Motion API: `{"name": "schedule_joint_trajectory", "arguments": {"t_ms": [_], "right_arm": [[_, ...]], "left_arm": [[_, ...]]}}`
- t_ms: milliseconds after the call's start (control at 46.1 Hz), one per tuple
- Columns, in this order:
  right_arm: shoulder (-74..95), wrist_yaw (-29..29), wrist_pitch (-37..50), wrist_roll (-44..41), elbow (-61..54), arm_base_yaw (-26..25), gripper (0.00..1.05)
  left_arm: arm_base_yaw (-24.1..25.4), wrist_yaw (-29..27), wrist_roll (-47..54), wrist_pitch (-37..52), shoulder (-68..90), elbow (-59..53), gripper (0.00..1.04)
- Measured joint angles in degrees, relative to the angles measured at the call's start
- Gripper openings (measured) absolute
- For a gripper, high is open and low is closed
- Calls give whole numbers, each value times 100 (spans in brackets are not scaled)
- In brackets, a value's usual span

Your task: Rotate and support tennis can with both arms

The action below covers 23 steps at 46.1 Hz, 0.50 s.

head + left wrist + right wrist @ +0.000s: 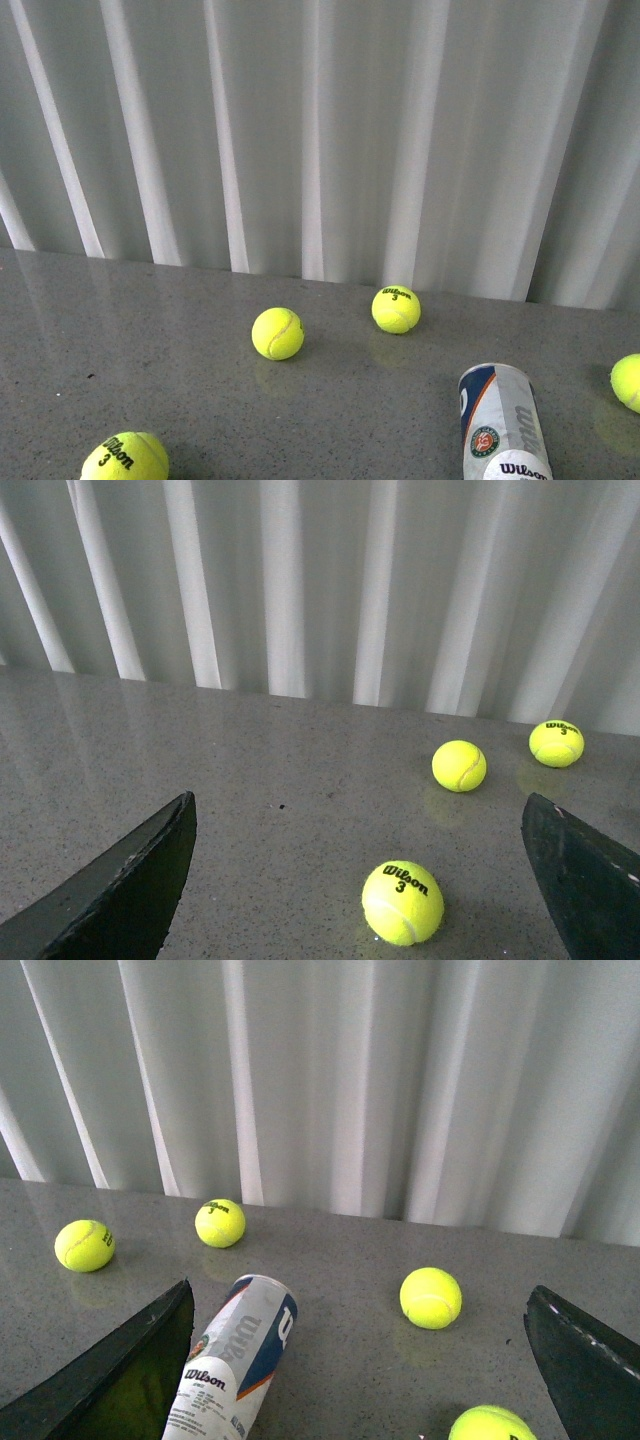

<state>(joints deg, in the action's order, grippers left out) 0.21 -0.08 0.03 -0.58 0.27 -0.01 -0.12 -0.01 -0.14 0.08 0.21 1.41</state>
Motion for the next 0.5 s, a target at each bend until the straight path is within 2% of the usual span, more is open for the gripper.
{"name": "schedule_joint_trajectory", "arguments": {"t_ms": [499], "right_arm": [[0, 0, 0, 0, 0, 0, 98]], "left_arm": [[0, 0, 2, 0, 0, 0, 98]]}}
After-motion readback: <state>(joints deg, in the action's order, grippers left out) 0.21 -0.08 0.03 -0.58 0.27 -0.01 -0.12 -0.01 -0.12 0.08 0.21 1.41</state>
